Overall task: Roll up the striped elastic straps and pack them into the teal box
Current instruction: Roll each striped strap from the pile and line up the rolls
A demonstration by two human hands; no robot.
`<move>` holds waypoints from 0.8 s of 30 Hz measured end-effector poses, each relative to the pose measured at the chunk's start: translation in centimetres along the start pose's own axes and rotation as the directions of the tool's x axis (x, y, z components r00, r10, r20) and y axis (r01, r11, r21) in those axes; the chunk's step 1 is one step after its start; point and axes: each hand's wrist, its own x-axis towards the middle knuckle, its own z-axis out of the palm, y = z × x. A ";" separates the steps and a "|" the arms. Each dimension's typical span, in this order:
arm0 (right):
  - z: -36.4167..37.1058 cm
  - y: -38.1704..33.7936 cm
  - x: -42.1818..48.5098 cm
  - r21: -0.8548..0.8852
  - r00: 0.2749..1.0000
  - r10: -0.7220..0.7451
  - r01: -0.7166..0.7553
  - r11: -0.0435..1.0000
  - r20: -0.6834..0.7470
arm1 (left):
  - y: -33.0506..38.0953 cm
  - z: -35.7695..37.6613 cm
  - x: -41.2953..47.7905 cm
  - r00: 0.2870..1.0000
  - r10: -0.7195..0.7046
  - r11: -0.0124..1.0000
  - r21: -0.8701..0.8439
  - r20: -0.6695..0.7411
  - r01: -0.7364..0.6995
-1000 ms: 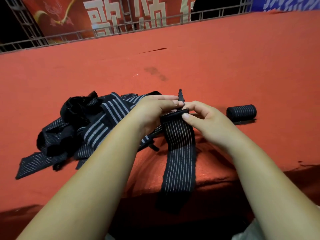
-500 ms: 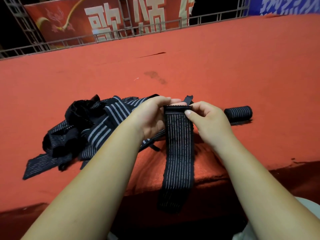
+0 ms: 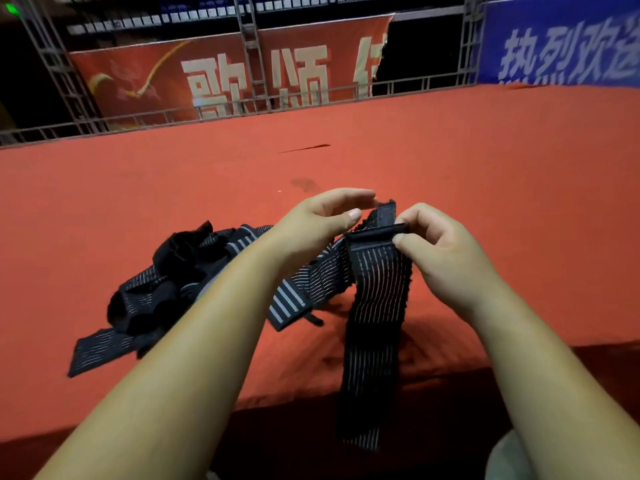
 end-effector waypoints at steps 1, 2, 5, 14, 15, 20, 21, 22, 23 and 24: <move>-0.2 -0.8 0.0 -0.007 1.000 -0.008 0.008 1.000 -0.001 | 0.9 -0.1 -0.1 1.000 0.012 1.000 0.021 0.020 -0.012; -0.4 -1.5 -0.1 -0.015 1.000 -0.017 0.017 1.000 0.002 | 1.8 -0.2 -0.1 0.999 0.017 0.999 0.036 0.028 -0.018; -1.1 -3.7 0.2 -0.048 0.999 -0.037 0.037 0.998 0.006 | 3.9 -0.9 -0.1 1.000 0.017 0.998 0.054 -0.001 -0.017; -3.3 -10.8 1.1 -0.036 0.968 -0.221 0.218 0.975 -0.122 | 11.9 -2.9 -0.9 0.957 0.030 0.996 -0.072 -0.289 -0.053; -3.6 -11.5 1.3 -0.030 0.966 -0.226 0.223 0.974 -0.130 | 12.6 -3.2 -1.0 0.946 0.029 0.994 -0.086 -0.324 -0.060; -4.6 -14.5 1.3 -0.012 0.967 -0.239 0.239 0.971 -0.089 | 15.8 -4.3 -1.2 0.884 -0.030 0.962 -0.255 -0.466 -0.102; -4.6 -15.0 1.3 0.006 0.969 -0.229 0.230 0.973 -0.091 | 16.3 -4.5 -1.3 0.884 -0.042 0.945 -0.307 -0.465 -0.117; -4.6 -15.5 1.3 0.026 0.972 -0.215 0.218 0.976 -0.092 | 16.9 -4.6 -1.4 0.890 -0.043 0.930 -0.343 -0.454 -0.130; -4.6 -15.9 1.4 0.054 0.975 -0.201 0.206 0.977 -0.091 | 17.5 -4.5 -1.6 0.897 -0.037 0.920 -0.365 -0.440 -0.141; -4.6 -16.4 1.4 0.089 0.979 -0.187 0.195 0.977 -0.085 | 18.1 -4.4 -1.7 0.902 -0.029 0.914 -0.376 -0.431 -0.150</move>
